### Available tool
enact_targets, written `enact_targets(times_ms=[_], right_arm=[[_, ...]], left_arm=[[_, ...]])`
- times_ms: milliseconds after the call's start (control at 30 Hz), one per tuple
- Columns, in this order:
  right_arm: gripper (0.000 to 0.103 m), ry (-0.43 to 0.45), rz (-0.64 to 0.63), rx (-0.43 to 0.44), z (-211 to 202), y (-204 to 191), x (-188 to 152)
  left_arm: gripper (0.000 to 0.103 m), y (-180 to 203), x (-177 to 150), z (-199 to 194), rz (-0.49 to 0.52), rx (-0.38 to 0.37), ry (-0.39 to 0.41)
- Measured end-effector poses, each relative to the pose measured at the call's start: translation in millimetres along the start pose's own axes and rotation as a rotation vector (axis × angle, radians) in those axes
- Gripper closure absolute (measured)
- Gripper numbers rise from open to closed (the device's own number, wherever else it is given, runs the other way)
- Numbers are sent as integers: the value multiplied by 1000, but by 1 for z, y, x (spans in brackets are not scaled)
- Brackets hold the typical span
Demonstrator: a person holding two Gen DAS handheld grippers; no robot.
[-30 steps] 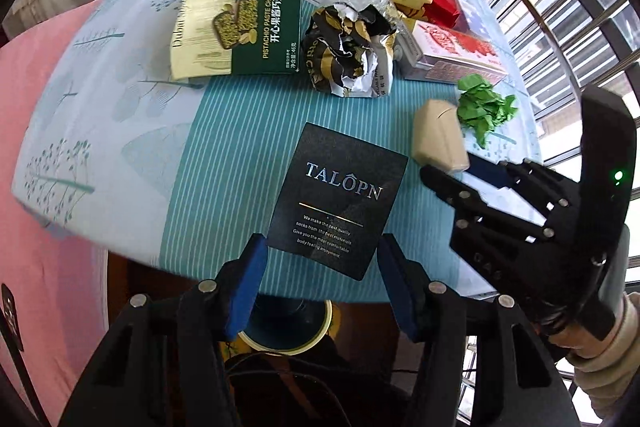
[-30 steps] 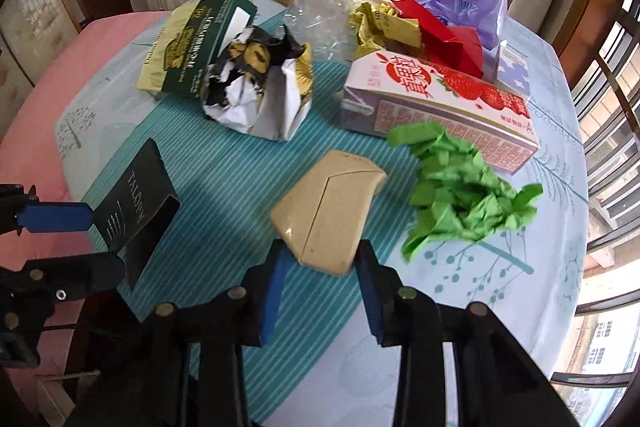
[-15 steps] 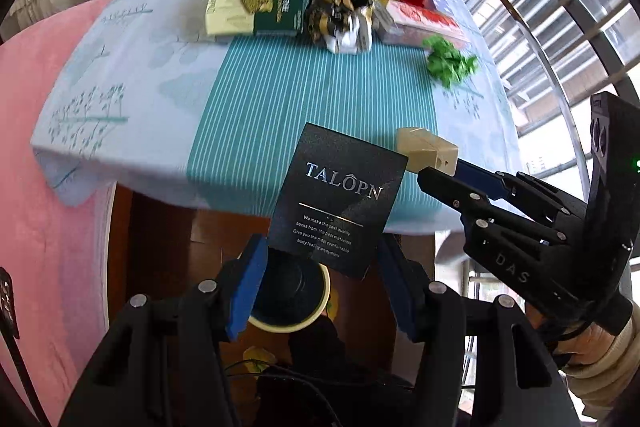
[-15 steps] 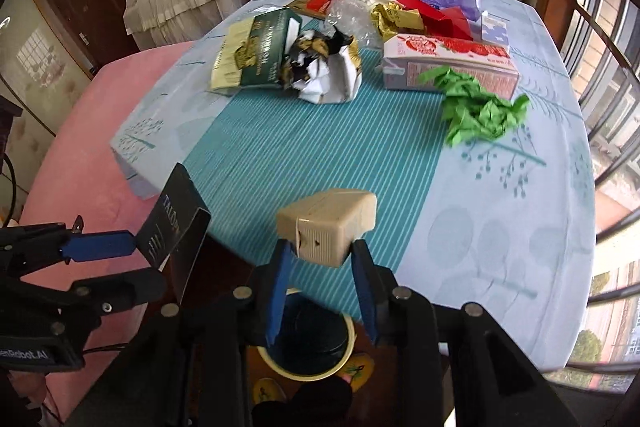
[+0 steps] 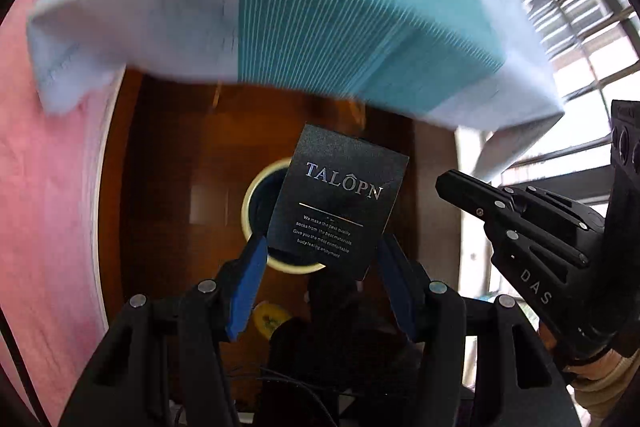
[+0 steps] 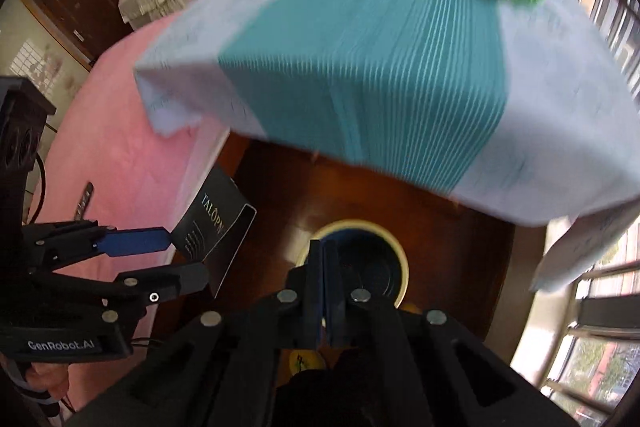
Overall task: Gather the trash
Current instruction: 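Carry the card and beige box over the blue bin and open both tools, then raise both tools from the bin back over the table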
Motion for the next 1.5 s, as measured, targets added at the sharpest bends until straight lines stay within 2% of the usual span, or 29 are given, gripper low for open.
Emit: enact_targets(times_ms=[100,267,533,600,700,767,967,1200,1267,1333,1500], right_arm=[[103,-58,33,-25,41,11,-30],[103,-130,109,-54,113,38,-76],[103,-172,165,-65,207,70,-113],[103,-173,175,-54,219,72,-115],[102,-184,197,-46,237,80,-121],[102,-195,208,-30,244,83,-126],[102,-220,247,-9,244,91,-128],[100,-207,252,8,215,84,-111],[87,-202,244,15,201,80,-103],[64,-180,238,30,179,72,-90],[62,-124,219,61,121,53,-55]], left_arm=[[47,-11,-18,47,0,20,-58],[47,-23,-36,118,14,50,-89],[44,-47,-50,228,8,118,-139],[43,-53,-51,248,6,142,-148],[38,-62,-50,268,-2,153,-152],[25,-67,-48,278,-4,165,-154],[23,-66,-46,279,0,183,-148],[22,-62,-31,230,-37,182,-92],[22,-59,-24,209,-44,180,-75],[22,-53,-15,184,-47,175,-51],[22,-33,9,112,-18,178,10]])
Point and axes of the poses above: each gripper's, at about its wrist camera, not at the fingertips, and z roughly the way its jaws point, y to its right, x to its top, the point moved 9 cm from there along z, roughly the way its jaws point, and after that the axes turned 5 degrees about y, right-handed, at the moved point
